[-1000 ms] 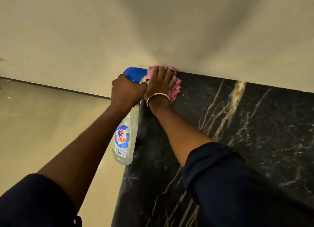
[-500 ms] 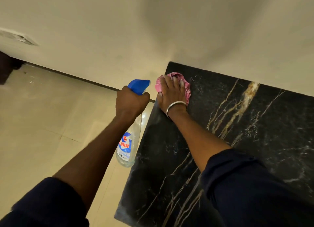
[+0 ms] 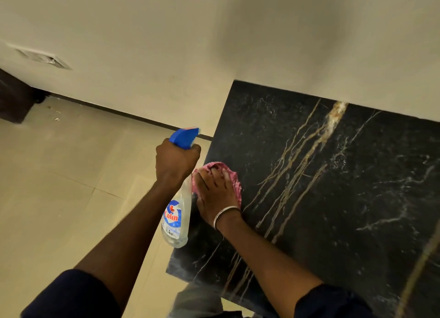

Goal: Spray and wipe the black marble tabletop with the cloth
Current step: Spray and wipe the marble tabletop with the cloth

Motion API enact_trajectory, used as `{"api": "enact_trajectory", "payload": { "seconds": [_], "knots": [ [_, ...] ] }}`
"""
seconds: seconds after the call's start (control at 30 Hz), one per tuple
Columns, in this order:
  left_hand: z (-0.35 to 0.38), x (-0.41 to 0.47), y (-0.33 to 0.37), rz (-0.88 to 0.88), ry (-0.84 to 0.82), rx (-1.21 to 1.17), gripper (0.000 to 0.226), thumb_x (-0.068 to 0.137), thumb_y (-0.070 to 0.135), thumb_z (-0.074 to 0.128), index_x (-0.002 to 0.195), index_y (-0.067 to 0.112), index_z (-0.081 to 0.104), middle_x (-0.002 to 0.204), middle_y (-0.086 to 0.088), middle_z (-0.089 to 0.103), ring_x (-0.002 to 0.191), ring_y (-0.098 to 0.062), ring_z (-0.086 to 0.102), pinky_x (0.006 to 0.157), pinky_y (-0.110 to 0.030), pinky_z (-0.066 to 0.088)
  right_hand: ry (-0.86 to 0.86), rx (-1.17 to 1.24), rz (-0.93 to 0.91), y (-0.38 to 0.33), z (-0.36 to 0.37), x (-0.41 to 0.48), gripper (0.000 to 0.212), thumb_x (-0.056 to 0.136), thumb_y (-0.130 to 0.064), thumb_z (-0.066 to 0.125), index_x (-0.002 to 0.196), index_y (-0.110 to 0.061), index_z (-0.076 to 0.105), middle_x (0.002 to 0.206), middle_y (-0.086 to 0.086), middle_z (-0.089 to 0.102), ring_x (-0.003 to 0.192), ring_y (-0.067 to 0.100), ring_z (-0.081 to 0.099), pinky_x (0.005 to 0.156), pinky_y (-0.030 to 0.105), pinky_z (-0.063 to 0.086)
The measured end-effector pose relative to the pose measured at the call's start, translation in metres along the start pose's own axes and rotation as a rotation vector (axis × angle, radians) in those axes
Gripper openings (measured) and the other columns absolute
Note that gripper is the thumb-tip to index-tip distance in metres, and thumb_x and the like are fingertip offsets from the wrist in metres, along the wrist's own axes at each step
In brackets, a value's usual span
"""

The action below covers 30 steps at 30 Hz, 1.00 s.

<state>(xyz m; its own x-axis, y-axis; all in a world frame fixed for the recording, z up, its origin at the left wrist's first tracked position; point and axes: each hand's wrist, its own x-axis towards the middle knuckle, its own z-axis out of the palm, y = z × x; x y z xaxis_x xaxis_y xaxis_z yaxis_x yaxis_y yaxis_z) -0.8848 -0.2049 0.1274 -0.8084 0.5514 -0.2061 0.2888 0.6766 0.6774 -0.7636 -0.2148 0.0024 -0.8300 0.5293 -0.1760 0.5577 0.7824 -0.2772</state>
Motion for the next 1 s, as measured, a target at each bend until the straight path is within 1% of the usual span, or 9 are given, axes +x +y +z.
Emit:
{"api": "enact_trajectory", "payload": {
  "seconds": [0.1,0.17,0.23,0.3,0.47,0.6,0.77,0.87,1.0],
  "knots": [
    [0.001,0.014,-0.011,0.014,-0.024,-0.019,0.02,0.08,0.021,0.067,0.094,0.008,0.059,0.066,-0.01,0.056,0.069,-0.034,0.066,0.073,-0.046,0.06,0.011,-0.038,0.006,0.009,-0.006,0.02,0.072,0.094,-0.048,0.044,0.151,-0.019,0.009,0.158,0.011,0.018,0.145,0.037,0.02,0.118,0.055,0.008],
    [0.003,0.027,-0.019,0.023,-0.052,-0.039,0.021,0.08,0.02,0.067,0.096,0.008,0.059,0.068,-0.011,0.057,0.069,-0.034,0.066,0.075,-0.046,0.06,0.057,-0.006,0.142,0.02,-0.016,0.048,0.071,0.093,-0.046,0.047,0.151,-0.019,0.017,0.155,0.012,0.025,0.142,0.037,0.026,0.117,0.056,0.014],
    [0.003,0.043,-0.022,0.04,-0.078,-0.065,0.021,0.079,0.02,0.067,0.096,0.01,0.058,0.07,-0.011,0.058,0.069,-0.033,0.066,0.075,-0.046,0.06,0.136,0.001,0.284,0.034,-0.027,0.084,0.066,0.094,-0.044,0.043,0.151,-0.018,0.024,0.154,0.011,0.031,0.142,0.035,0.028,0.118,0.054,0.017],
    [0.002,0.057,-0.023,0.072,-0.1,-0.091,0.019,0.079,0.02,0.067,0.093,0.01,0.059,0.067,-0.01,0.057,0.067,-0.032,0.066,0.073,-0.044,0.06,0.166,0.002,0.368,0.051,-0.04,0.12,0.063,0.094,-0.043,0.039,0.151,-0.019,0.027,0.155,0.009,0.031,0.143,0.033,0.026,0.118,0.053,0.017],
    [0.006,0.093,-0.022,0.105,-0.173,-0.098,0.024,0.076,0.026,0.067,0.092,0.009,0.06,0.063,-0.004,0.055,0.059,-0.024,0.062,0.067,-0.042,0.061,0.234,-0.021,0.507,0.092,-0.061,0.194,0.061,0.09,-0.039,0.043,0.146,-0.021,0.033,0.154,0.006,0.033,0.141,0.032,0.028,0.115,0.053,0.022],
    [0.009,0.112,-0.022,0.141,-0.215,-0.122,0.026,0.079,0.025,0.067,0.1,0.01,0.06,0.061,0.002,0.05,0.056,-0.015,0.056,0.065,-0.037,0.058,0.233,-0.032,0.519,0.122,-0.077,0.228,0.06,0.09,-0.037,0.044,0.147,-0.021,0.032,0.156,0.005,0.029,0.143,0.032,0.025,0.116,0.052,0.019],
    [0.003,0.119,-0.023,0.164,-0.214,-0.146,0.019,0.081,0.022,0.067,0.089,0.01,0.056,0.058,0.005,0.044,0.051,-0.011,0.048,0.056,-0.023,0.044,0.271,-0.004,0.484,0.138,-0.082,0.239,0.059,0.089,-0.034,0.048,0.145,-0.022,0.037,0.152,0.003,0.033,0.141,0.033,0.026,0.116,0.052,0.019],
    [-0.008,0.109,-0.029,0.15,-0.19,-0.149,0.019,0.081,0.021,0.068,0.08,0.013,0.05,0.056,0.007,0.041,0.047,-0.01,0.043,0.053,-0.019,0.037,0.241,0.002,0.493,0.123,-0.075,0.222,0.061,0.09,-0.036,0.045,0.148,-0.022,0.033,0.154,0.005,0.031,0.142,0.033,0.026,0.116,0.053,0.019],
    [-0.025,0.083,-0.045,0.135,-0.175,-0.142,0.019,0.081,0.017,0.067,0.075,0.016,0.049,0.055,0.006,0.042,0.048,-0.009,0.042,0.054,-0.02,0.037,0.241,-0.027,0.473,0.075,-0.051,0.168,0.061,0.091,-0.038,0.04,0.148,-0.019,0.031,0.153,0.009,0.034,0.141,0.033,0.029,0.116,0.052,0.022]
  ]
}}
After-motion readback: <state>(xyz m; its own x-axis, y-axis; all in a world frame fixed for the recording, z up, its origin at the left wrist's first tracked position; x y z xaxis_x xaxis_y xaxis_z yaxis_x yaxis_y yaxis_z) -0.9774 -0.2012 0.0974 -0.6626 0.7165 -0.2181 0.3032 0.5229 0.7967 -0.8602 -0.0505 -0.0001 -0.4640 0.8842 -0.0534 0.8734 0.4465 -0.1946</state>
